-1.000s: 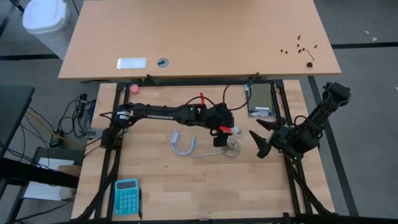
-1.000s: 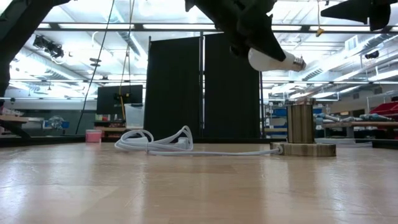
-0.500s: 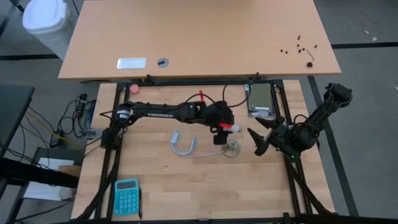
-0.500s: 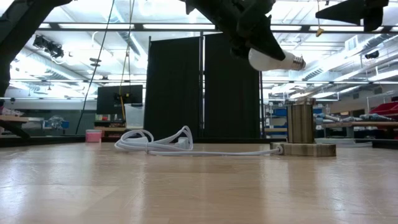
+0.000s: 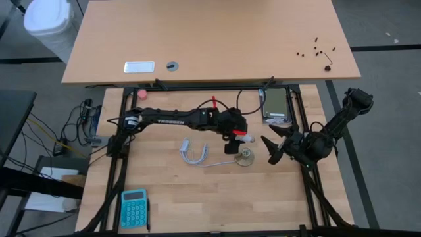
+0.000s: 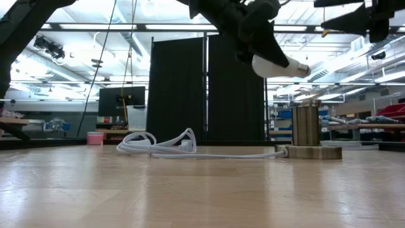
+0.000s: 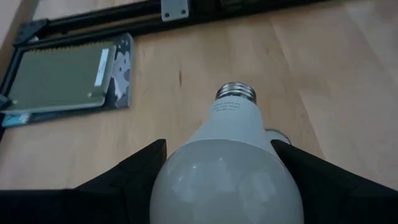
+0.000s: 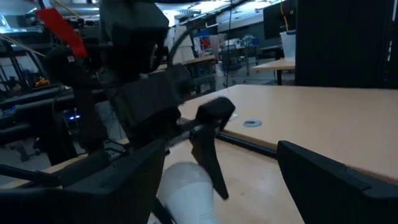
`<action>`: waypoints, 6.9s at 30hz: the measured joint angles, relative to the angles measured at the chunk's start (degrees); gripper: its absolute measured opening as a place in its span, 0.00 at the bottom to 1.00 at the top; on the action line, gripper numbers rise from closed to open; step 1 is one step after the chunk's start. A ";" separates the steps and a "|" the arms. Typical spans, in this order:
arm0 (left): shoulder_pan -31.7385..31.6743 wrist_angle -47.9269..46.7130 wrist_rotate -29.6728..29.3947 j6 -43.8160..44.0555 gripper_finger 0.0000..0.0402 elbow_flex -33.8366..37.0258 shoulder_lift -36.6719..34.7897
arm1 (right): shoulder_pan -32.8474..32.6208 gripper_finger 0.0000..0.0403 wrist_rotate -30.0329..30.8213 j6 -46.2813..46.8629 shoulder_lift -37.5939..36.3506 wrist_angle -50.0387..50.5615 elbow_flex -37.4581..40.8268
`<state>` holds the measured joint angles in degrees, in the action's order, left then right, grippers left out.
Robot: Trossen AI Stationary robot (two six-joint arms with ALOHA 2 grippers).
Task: Screw lightbulb
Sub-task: Insert the lightbulb into the lamp holder
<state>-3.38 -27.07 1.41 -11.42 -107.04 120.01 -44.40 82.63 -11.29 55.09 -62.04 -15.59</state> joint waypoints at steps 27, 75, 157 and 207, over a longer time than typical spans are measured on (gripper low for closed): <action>2.73 -16.01 -0.34 -6.55 0.70 -7.21 0.41 | -1.38 0.77 -27.74 64.67 0.76 50.87 2.39; 4.61 -19.60 -5.25 -6.62 0.70 -7.17 4.25 | 15.93 0.77 -43.73 58.50 18.34 56.93 -2.04; 4.24 -37.33 -13.99 -10.58 0.71 -7.19 4.01 | 30.99 0.77 -42.76 42.51 42.51 32.99 -14.50; 4.70 -31.72 -24.25 -40.62 0.71 -7.15 4.01 | 34.29 0.77 -52.35 38.31 39.56 26.10 -8.06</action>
<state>1.32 -58.79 -22.84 -52.04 -114.19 124.03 -10.11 30.28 27.02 94.65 -35.94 -23.65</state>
